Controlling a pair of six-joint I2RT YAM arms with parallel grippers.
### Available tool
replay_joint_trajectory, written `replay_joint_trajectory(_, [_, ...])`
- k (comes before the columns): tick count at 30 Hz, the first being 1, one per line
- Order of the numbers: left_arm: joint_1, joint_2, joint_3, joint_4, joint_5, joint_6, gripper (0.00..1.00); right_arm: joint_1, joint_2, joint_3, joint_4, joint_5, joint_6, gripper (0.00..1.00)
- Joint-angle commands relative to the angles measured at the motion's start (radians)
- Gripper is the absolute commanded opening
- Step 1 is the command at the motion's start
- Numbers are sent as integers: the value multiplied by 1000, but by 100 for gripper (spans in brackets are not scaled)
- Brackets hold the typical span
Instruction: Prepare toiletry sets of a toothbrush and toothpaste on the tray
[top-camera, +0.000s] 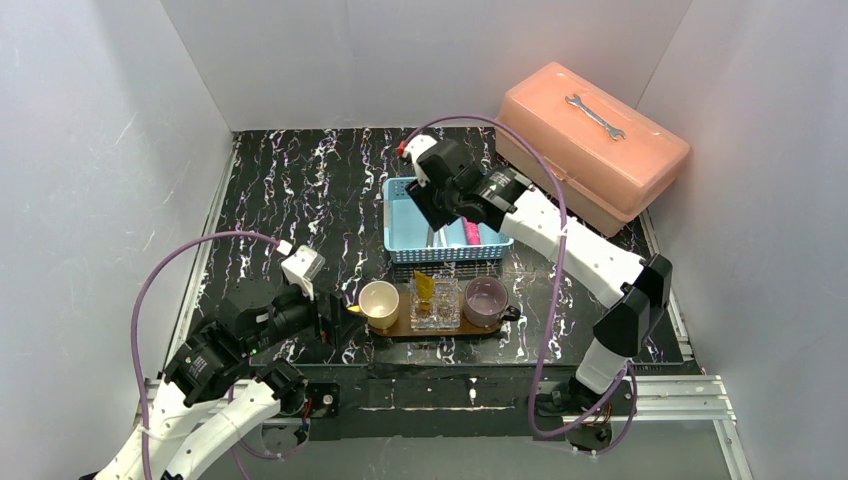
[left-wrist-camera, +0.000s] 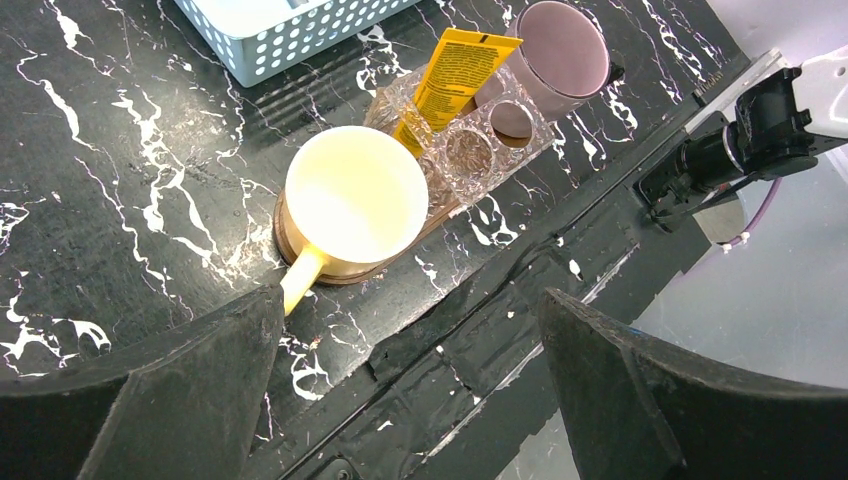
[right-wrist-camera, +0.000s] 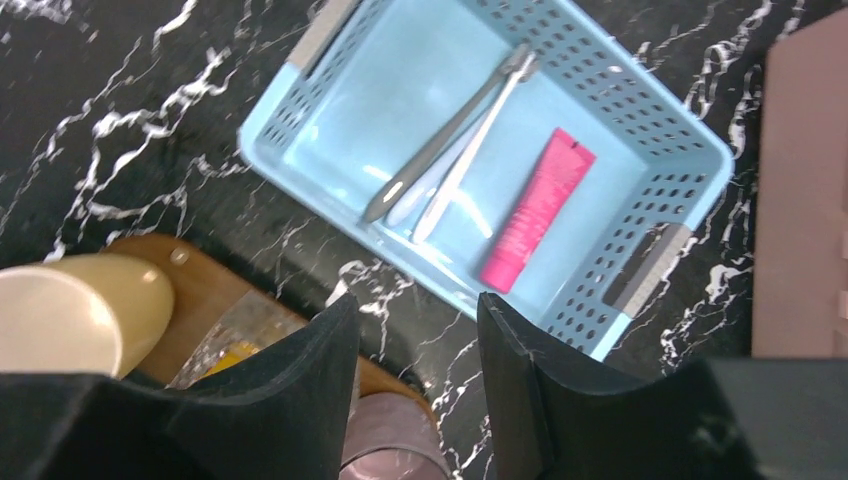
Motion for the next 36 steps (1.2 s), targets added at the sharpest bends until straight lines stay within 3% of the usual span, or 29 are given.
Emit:
replay_joint_trajectory(1, [1, 14, -6, -2, -17, 10, 98, -70, 33, 49, 69, 19, 16, 57])
replay_joint_trajectory(16, [1, 51, -6, -3, -23, 8, 98, -315, 246, -58, 181, -90, 53, 68])
replay_joint_trajectory(36, [3, 60, -4, -5, -21, 8, 98, -388, 415, -103, 211, -167, 87, 69])
